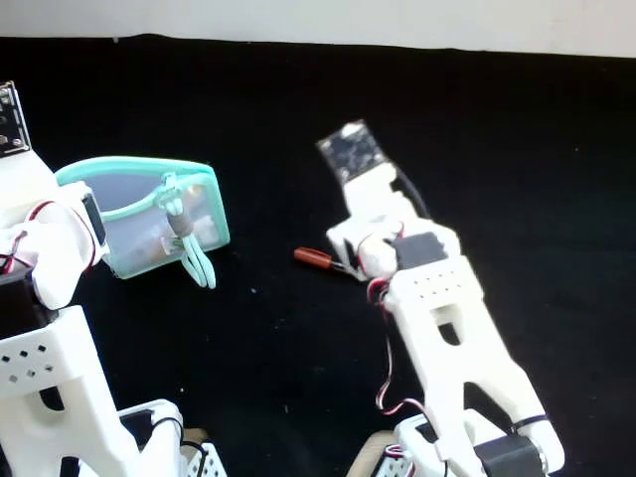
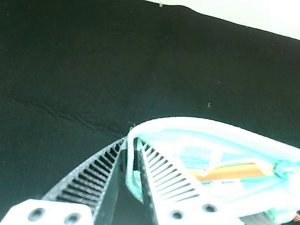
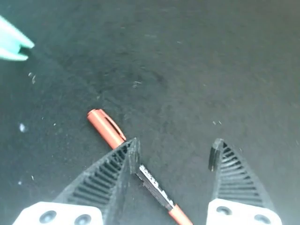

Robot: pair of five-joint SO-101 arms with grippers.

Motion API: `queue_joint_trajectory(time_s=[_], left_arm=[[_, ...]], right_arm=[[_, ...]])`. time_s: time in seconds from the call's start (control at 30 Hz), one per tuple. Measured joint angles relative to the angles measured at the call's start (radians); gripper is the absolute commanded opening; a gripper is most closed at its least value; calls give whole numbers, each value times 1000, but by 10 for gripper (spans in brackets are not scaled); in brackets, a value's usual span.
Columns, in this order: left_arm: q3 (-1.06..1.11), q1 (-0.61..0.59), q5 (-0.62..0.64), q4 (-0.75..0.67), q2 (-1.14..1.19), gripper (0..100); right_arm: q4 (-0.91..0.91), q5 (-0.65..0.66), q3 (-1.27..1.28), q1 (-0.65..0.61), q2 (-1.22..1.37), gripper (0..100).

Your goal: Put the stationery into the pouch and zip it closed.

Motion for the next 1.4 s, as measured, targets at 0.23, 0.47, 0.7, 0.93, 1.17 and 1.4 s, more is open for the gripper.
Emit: queue_joint_trajectory(time_s=[0.23, 0.47, 0.7, 0.93, 1.17, 1.4], left_arm=[[11, 0, 0, 0, 0, 7], [26, 0, -3, -2, 0, 7], [26, 0, -3, -2, -2, 7], [29, 0, -5, -2, -2, 7], [29, 0, -5, -2, -2, 7], [29, 0, -5, -2, -2, 7]], right_arm=[[-140, 92, 120, -32, 0, 245], [-273, 189, 229, -32, 0, 245], [-385, 215, 327, -40, 0, 245], [-448, 219, 359, -94, 0, 245], [-473, 219, 275, -92, 198, 245], [-479, 219, 132, -92, 417, 245]])
